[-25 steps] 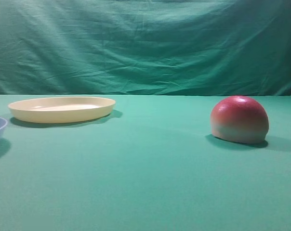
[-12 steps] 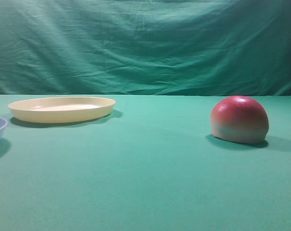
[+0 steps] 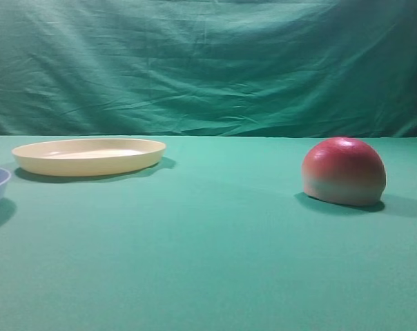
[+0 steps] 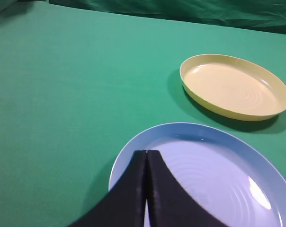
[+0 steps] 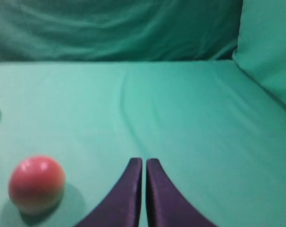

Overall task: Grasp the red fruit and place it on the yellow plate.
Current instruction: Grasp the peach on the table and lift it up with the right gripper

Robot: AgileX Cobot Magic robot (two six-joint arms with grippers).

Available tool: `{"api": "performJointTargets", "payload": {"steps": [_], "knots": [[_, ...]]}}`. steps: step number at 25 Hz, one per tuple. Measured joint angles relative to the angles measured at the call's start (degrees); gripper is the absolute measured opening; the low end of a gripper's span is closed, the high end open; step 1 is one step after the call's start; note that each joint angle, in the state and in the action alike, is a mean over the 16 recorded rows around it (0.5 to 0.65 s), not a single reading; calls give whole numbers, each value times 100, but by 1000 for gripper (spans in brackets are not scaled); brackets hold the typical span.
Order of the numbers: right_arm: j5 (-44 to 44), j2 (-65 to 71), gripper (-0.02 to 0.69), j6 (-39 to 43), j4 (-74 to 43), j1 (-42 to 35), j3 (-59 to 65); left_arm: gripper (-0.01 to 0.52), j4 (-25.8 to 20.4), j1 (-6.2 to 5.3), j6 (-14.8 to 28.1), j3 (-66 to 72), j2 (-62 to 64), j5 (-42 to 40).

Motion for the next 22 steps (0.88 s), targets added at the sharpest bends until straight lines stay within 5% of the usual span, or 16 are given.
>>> {"api": "performJointTargets", "payload": {"steps": [22], "knots": [[2785,5020,0,-2253,70,615,-2888,0,0,-4,0,0,0,0]]}}
